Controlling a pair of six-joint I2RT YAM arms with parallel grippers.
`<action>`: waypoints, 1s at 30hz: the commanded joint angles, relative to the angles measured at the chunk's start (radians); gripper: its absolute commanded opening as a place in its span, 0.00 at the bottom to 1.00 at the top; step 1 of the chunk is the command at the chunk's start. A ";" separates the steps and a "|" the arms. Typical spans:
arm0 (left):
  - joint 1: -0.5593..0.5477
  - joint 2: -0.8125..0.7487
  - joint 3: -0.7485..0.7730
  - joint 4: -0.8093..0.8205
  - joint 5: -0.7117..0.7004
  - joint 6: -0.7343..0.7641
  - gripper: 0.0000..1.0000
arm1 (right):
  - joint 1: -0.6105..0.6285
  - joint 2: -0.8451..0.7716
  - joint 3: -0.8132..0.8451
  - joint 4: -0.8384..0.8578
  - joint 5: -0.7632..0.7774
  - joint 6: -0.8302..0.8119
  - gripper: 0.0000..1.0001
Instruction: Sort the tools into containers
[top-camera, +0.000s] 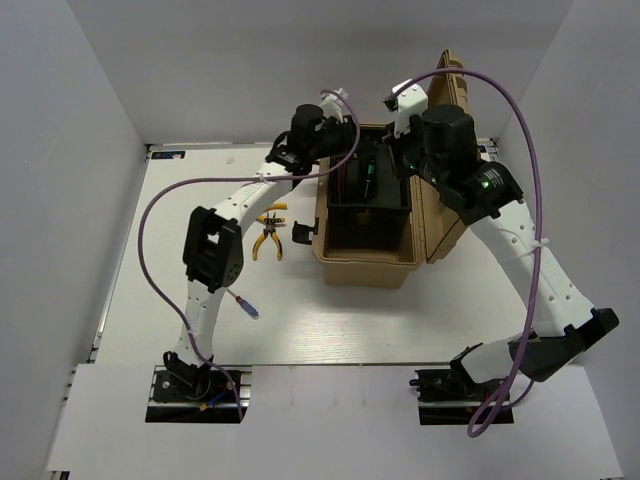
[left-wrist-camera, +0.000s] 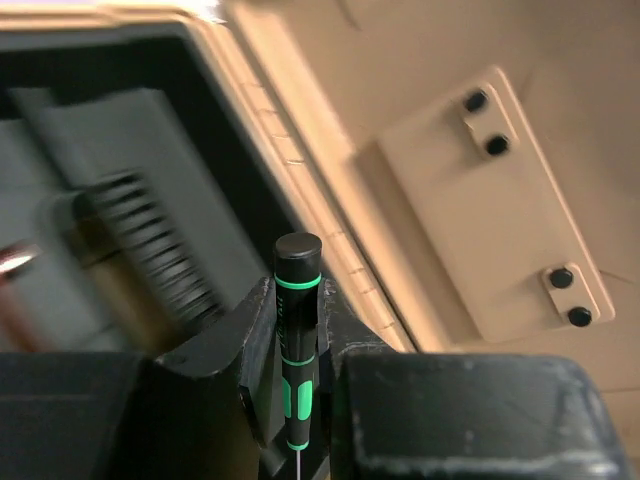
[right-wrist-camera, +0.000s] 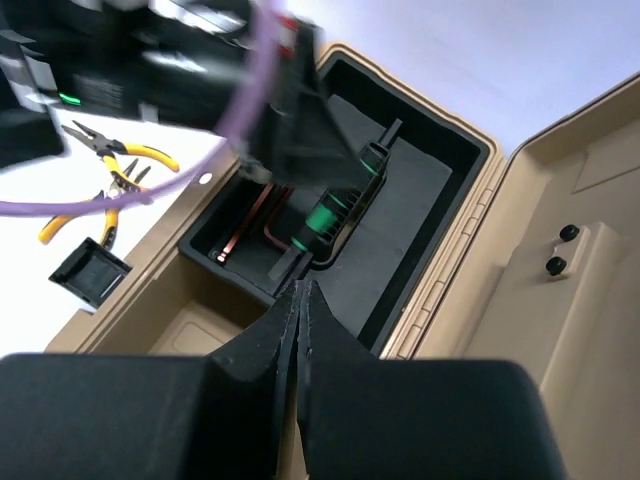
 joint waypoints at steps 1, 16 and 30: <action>-0.045 0.023 0.128 0.085 0.142 -0.037 0.00 | 0.002 -0.040 -0.044 0.030 -0.025 0.001 0.00; -0.083 0.114 0.222 -0.023 -0.033 -0.043 0.70 | 0.000 -0.077 -0.122 0.026 -0.269 -0.001 0.28; -0.044 -0.257 0.039 -0.168 -0.386 0.150 0.41 | 0.019 -0.063 -0.145 -0.134 -0.847 -0.173 0.06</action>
